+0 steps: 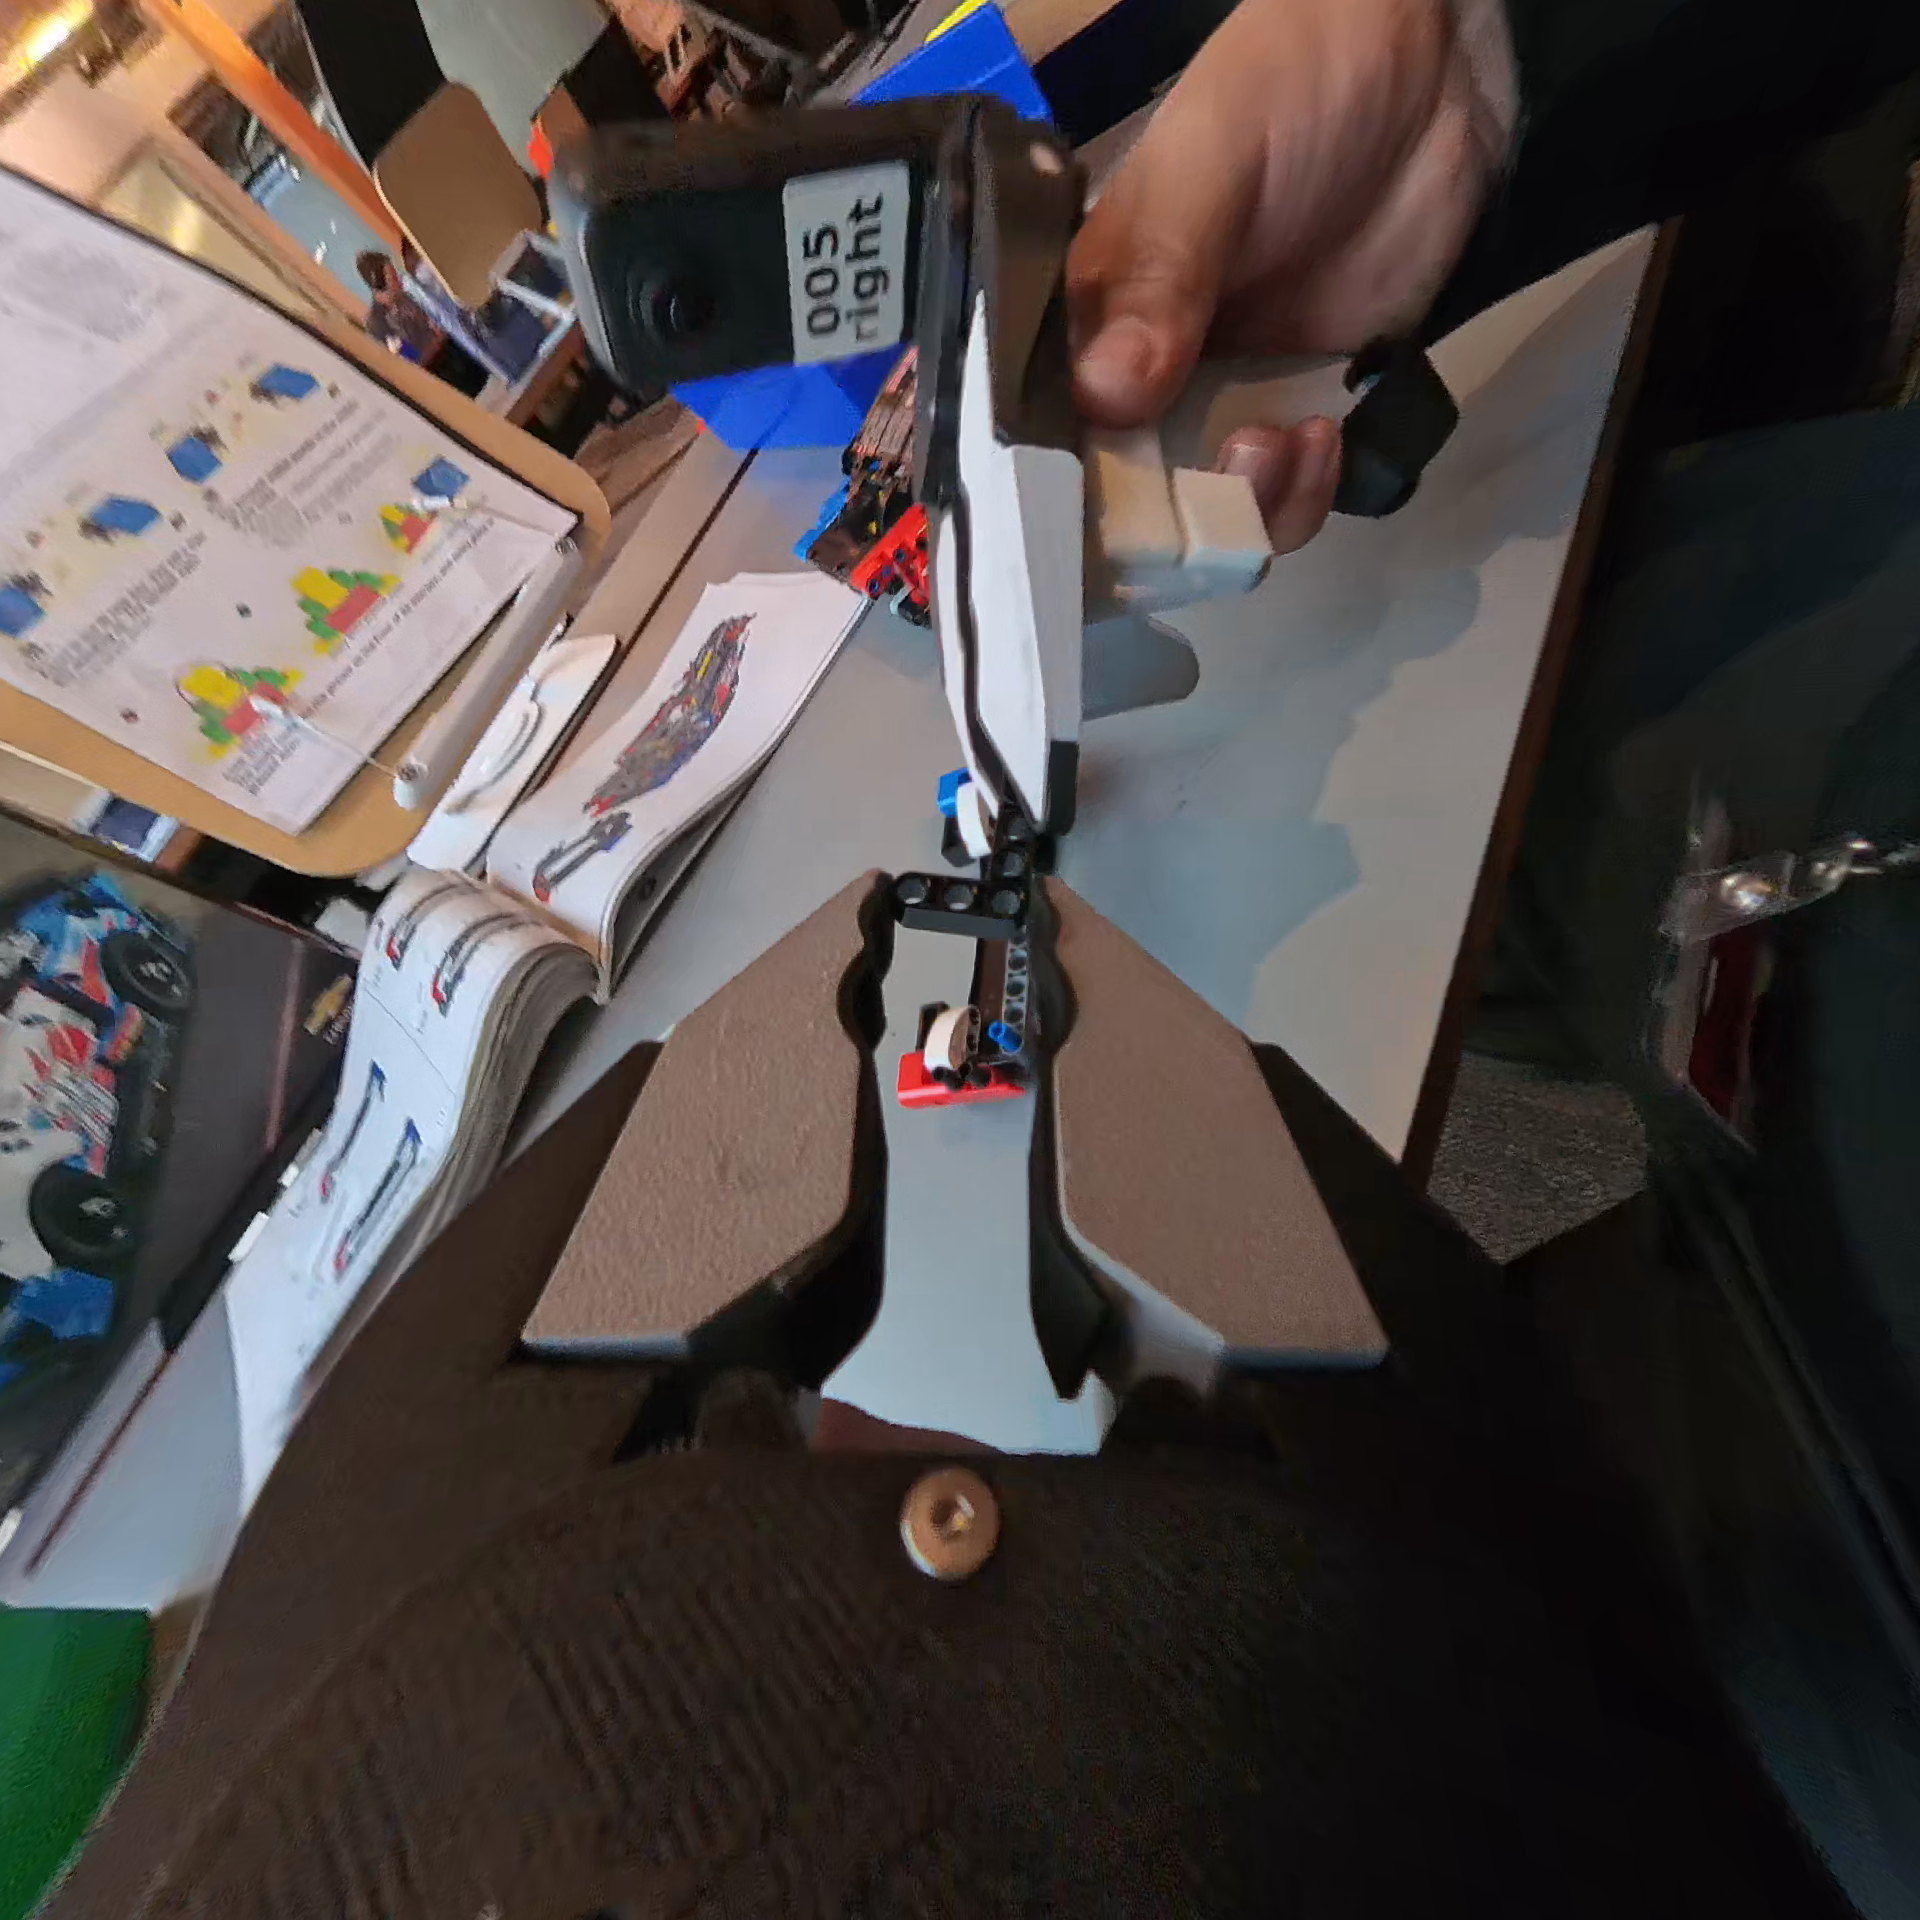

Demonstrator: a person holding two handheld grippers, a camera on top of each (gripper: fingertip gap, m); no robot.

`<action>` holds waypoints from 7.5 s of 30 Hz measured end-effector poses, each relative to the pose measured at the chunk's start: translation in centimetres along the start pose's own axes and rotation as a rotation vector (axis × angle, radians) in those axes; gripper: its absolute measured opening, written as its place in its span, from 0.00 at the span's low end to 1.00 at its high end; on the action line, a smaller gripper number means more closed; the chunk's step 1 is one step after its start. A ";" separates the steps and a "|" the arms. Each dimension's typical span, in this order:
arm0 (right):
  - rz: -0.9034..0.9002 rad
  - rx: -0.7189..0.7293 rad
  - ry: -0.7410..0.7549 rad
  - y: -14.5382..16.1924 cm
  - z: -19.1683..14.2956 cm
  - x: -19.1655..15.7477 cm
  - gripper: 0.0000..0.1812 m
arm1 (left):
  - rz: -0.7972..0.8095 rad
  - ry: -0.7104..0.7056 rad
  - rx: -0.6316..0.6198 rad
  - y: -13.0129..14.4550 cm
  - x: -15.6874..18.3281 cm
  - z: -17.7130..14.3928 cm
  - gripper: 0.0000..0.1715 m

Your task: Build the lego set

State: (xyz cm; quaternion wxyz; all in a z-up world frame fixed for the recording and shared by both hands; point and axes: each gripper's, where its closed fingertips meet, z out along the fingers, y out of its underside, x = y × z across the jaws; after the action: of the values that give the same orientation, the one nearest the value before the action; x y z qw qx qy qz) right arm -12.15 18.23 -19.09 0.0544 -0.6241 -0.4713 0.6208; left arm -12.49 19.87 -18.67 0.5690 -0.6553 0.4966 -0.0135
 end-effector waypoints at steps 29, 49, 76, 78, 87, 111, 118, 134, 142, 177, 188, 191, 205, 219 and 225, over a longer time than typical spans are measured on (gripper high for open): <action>-0.952 -0.301 0.606 1.9 0.3 3.1 0.06 | -0.346 0.202 -0.171 2.6 2.2 0.9 0.13; -0.762 -0.170 0.591 2.6 -2.4 3.7 0.04 | -0.501 0.043 -0.190 5.4 0.8 -0.5 0.22; -0.718 -0.176 0.670 3.3 -5.4 4.9 0.04 | -0.501 0.200 -0.305 7.7 0.7 4.1 0.24; -0.719 -0.178 0.665 3.3 -5.6 4.6 0.04 | -0.476 0.223 -0.298 7.4 1.0 4.4 0.24; -0.657 -0.249 0.602 4.4 -5.1 3.2 0.04 | -0.289 0.393 -0.254 4.7 5.0 5.8 0.25; -0.731 -0.487 0.525 4.2 -3.0 3.1 0.04 | -0.463 0.407 0.059 0.3 3.8 3.1 0.16; -0.740 -0.439 0.508 3.7 -2.9 2.7 0.04 | -0.499 0.404 0.089 0.2 3.3 3.1 0.13; -0.856 -0.257 0.466 2.5 -2.2 1.1 0.04 | -0.493 0.395 0.131 -0.4 3.2 2.8 0.13; -0.855 -0.259 0.455 2.6 -2.4 1.1 0.04 | -0.510 0.402 0.129 -0.5 3.3 2.9 0.13; -0.775 -0.265 0.441 3.4 -2.8 3.1 0.04 | -0.396 0.483 -0.037 3.1 3.2 3.5 0.29; -0.782 -0.295 0.442 3.6 -2.1 3.4 0.04 | -0.376 0.495 -0.002 2.6 3.3 3.3 0.21; -0.790 -0.298 0.442 3.5 -2.4 3.4 0.04 | -0.394 0.544 -0.068 3.2 3.9 3.8 0.30; -0.782 -0.296 0.426 3.8 -2.3 3.5 0.04 | -0.401 0.553 -0.095 3.3 4.1 4.4 0.27; -0.795 -0.319 0.413 4.1 -1.7 3.6 0.04 | -0.386 0.576 -0.151 3.9 4.8 4.7 0.22; -0.802 -0.325 0.415 4.0 -1.7 3.7 0.04 | -0.388 0.581 -0.148 3.9 4.8 4.7 0.22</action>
State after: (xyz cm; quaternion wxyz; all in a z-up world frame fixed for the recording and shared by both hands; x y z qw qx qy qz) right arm -9.42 19.31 -24.02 0.2842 -0.5045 -0.7450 0.3313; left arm -9.79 20.64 -25.91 0.3418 -0.7457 0.5036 -0.2712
